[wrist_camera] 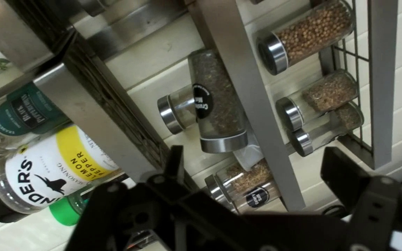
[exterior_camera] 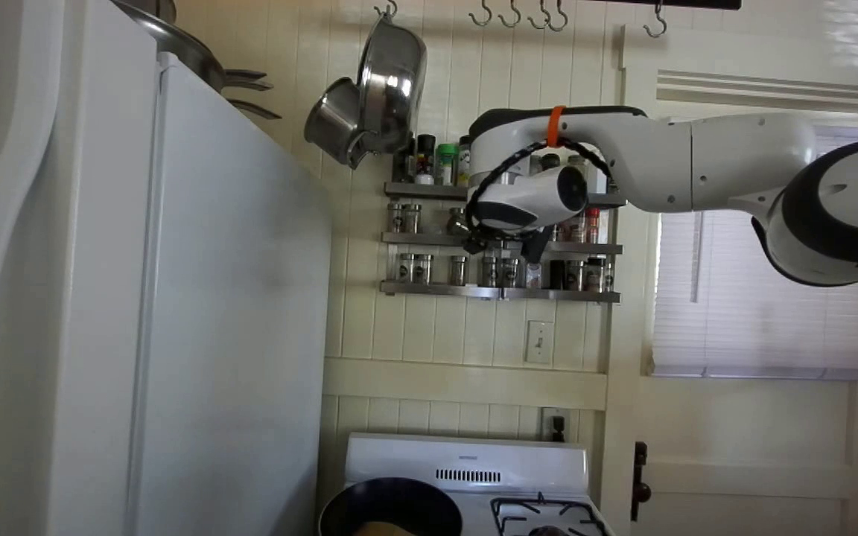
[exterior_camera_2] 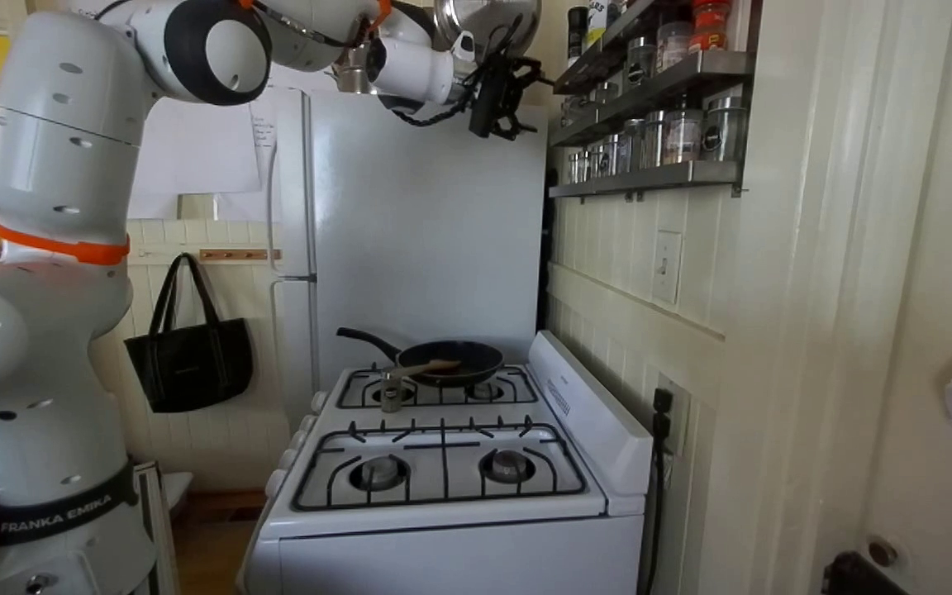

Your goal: Put one of the glass containers on the stove on the middle shelf

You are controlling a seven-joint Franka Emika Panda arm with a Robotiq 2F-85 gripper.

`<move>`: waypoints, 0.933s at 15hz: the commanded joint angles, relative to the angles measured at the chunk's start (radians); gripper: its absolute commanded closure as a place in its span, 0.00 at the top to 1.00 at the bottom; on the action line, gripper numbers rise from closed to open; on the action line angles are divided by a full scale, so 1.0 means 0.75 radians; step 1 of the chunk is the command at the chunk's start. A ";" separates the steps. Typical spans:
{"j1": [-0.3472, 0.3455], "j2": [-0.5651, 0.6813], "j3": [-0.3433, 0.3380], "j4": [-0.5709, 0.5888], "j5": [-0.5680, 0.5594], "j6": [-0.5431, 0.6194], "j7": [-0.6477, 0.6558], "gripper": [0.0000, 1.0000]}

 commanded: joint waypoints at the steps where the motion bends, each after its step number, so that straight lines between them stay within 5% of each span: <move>1: 0.034 0.028 -0.031 0.008 -0.080 0.004 -0.024 1.00; 14: 0.071 0.174 -0.017 0.169 -0.076 -0.031 -0.046 1.00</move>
